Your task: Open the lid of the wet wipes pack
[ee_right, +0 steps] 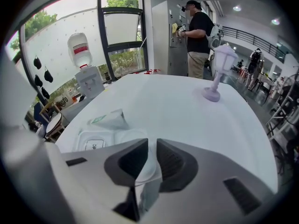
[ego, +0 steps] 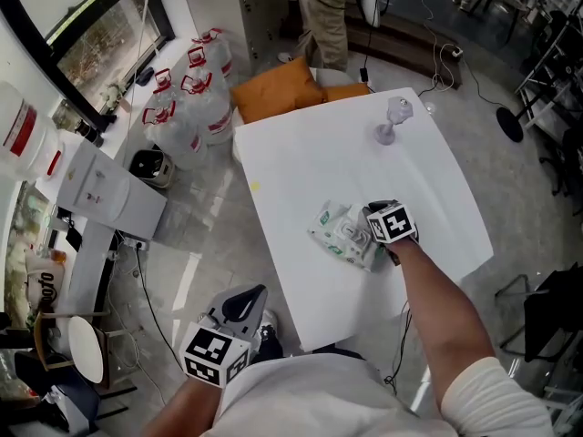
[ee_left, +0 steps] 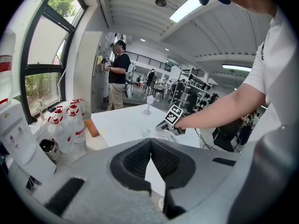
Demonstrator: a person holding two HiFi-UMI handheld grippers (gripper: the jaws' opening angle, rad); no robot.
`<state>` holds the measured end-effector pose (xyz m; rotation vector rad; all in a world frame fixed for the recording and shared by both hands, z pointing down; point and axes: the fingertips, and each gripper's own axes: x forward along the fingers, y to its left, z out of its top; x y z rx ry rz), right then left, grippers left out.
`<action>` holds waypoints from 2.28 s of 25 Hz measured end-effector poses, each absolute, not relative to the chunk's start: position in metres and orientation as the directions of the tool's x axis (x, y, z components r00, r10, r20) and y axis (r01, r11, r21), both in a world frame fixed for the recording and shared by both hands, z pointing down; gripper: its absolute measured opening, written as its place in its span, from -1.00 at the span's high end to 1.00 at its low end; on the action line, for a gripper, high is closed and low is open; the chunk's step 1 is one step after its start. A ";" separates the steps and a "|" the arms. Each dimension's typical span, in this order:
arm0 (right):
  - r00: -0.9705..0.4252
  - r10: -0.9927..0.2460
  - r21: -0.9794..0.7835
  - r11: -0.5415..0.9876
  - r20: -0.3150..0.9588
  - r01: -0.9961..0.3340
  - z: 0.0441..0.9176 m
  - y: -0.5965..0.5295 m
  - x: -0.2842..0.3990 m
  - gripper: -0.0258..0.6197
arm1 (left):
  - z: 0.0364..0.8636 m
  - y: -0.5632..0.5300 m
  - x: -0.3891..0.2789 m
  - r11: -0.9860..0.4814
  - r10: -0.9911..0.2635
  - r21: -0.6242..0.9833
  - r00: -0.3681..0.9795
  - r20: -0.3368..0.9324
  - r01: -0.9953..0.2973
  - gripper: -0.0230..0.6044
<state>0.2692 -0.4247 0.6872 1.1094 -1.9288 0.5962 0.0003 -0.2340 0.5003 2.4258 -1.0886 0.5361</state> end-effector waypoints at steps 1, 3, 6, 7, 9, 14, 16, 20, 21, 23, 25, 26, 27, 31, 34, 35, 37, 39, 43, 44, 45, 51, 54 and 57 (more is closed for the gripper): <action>-0.281 -0.478 0.004 0.512 0.832 -0.859 0.688 -0.424 0.268 0.73 | 0.500 -0.234 0.000 -0.602 -0.603 0.220 0.618 0.504 -0.767 0.90; -0.282 -0.479 0.024 0.539 0.831 -0.842 0.687 -0.422 0.264 0.78 | 0.499 -0.234 0.000 -0.605 -0.602 0.220 0.620 0.503 -0.765 0.90; -0.269 -0.488 0.054 0.551 0.830 -0.833 0.681 -0.420 0.263 0.80 | 0.497 -0.234 0.001 -0.611 -0.598 0.220 0.626 0.500 -0.760 0.90; -0.270 -0.488 0.055 0.554 0.830 -0.831 0.679 -0.419 0.263 0.79 | 0.497 -0.234 0.001 -0.613 -0.597 0.221 0.628 0.498 -0.758 0.90; -0.271 -0.494 0.057 0.552 0.827 -0.832 0.675 -0.417 0.264 0.77 | 0.496 -0.235 0.003 -0.620 -0.595 0.221 0.634 0.494 -0.753 0.90; -0.287 -0.514 0.060 0.557 0.808 -0.828 0.661 -0.411 0.264 0.74 | 0.494 -0.235 0.009 -0.644 -0.581 0.220 0.655 0.483 -0.733 0.90; -0.284 -0.524 0.066 0.553 0.803 -0.831 0.655 -0.408 0.266 0.74 | 0.493 -0.234 0.012 -0.655 -0.574 0.220 0.665 0.478 -0.723 0.90; -0.292 -0.555 0.068 0.538 0.779 -0.840 0.637 -0.398 0.265 0.74 | 0.488 -0.233 0.016 -0.674 -0.565 0.216 0.681 0.466 -0.707 0.90; -0.298 -0.569 0.066 0.532 0.767 -0.844 0.631 -0.395 0.264 0.74 | 0.487 -0.233 0.018 -0.678 -0.563 0.215 0.685 0.462 -0.703 0.90; -0.313 -0.603 0.051 0.509 0.734 -0.859 0.615 -0.386 0.261 0.74 | 0.483 -0.233 0.021 -0.687 -0.561 0.214 0.694 0.452 -0.694 0.90; -0.326 -0.642 0.031 0.479 0.694 -0.877 0.595 -0.372 0.259 0.74 | 0.478 -0.235 0.025 -0.700 -0.557 0.210 0.705 0.439 -0.683 0.90; -0.328 -0.664 0.020 0.459 0.672 -0.888 0.584 -0.364 0.259 0.74 | 0.476 -0.236 0.028 -0.708 -0.554 0.207 0.712 0.431 -0.675 0.90; -0.328 -0.688 0.005 0.434 0.648 -0.901 0.572 -0.355 0.260 0.74 | 0.473 -0.237 0.031 -0.717 -0.549 0.203 0.720 0.424 -0.667 0.90; -0.346 -0.764 -0.098 0.352 0.544 -0.931 0.526 -0.308 0.253 0.75 | 0.463 -0.242 0.043 -0.752 -0.532 0.190 0.751 0.391 -0.631 0.90; -0.360 -0.796 -0.143 0.333 0.486 -0.932 0.497 -0.272 0.244 0.77 | 0.457 -0.245 0.050 -0.770 -0.519 0.183 0.768 0.375 -0.611 0.90; -0.360 -0.805 -0.154 0.326 0.472 -0.933 0.490 -0.261 0.242 0.79 | 0.455 -0.246 0.052 -0.777 -0.514 0.180 0.773 0.371 -0.603 0.90; -0.355 -0.823 -0.171 0.311 0.444 -0.935 0.475 -0.241 0.239 0.83 | 0.450 -0.246 0.057 -0.793 -0.501 0.173 0.786 0.363 -0.585 0.90; -0.343 -0.843 -0.179 0.294 0.415 -0.939 0.461 -0.224 0.239 0.87 | 0.443 -0.245 0.062 -0.808 -0.486 0.169 0.800 0.351 -0.564 0.90; -0.323 -0.875 -0.188 0.271 0.361 -0.944 0.439 -0.197 0.239 0.90 | 0.435 -0.239 0.073 -0.831 -0.457 0.174 0.827 0.328 -0.528 0.90; -0.324 -0.881 -0.200 0.268 0.345 -0.942 0.434 -0.192 0.238 0.90 | 0.433 -0.237 0.075 -0.835 -0.452 0.173 0.831 0.324 -0.522 0.90; -0.328 -0.886 -0.216 0.268 0.329 -0.939 0.428 -0.186 0.236 0.90 | 0.432 -0.235 0.078 -0.838 -0.448 0.173 0.834 0.320 -0.517 0.90; -0.329 -0.901 -0.169 0.291 0.282 -0.942 0.404 -0.162 0.227 0.90 | 0.419 -0.228 0.088 -0.856 -0.428 0.170 0.853 0.297 -0.489 0.90; -0.319 -0.905 -0.158 0.285 0.282 -0.946 0.403 -0.156 0.226 0.90 | 0.414 -0.224 0.089 -0.862 -0.423 0.159 0.856 0.297 -0.481 0.90; -0.320 -0.906 -0.166 0.283 0.277 -0.945 0.407 -0.152 0.225 0.90 | 0.416 -0.218 0.090 -0.867 -0.416 0.152 0.858 0.302 -0.474 0.90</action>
